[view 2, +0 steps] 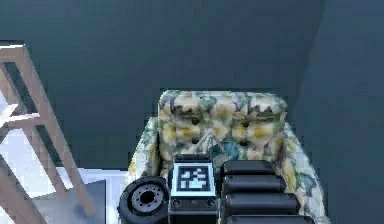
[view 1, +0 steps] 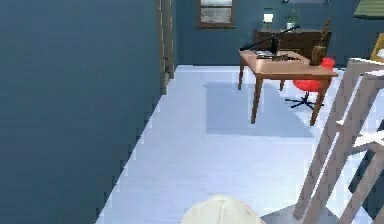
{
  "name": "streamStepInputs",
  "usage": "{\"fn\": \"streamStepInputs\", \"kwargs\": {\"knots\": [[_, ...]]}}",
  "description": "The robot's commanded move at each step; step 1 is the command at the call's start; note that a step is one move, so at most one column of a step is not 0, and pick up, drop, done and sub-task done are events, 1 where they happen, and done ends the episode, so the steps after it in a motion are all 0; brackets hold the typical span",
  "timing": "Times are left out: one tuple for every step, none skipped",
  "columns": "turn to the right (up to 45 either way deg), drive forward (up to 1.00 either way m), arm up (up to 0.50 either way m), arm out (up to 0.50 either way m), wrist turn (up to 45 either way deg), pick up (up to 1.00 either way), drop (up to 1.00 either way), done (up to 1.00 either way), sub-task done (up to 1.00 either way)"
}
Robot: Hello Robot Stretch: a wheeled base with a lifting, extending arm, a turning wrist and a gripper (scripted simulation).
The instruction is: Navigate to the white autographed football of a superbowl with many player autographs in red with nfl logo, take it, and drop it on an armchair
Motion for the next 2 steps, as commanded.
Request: {"fn": "streamStepInputs", "kwargs": {"knots": [[45.0,0.00,0.00,0.00,0.0,0.00,0.00,0.00,0.00],[12.0,0.00,0.00,0.00,0.0,0.00,0.00,0.00,0.00]]}}
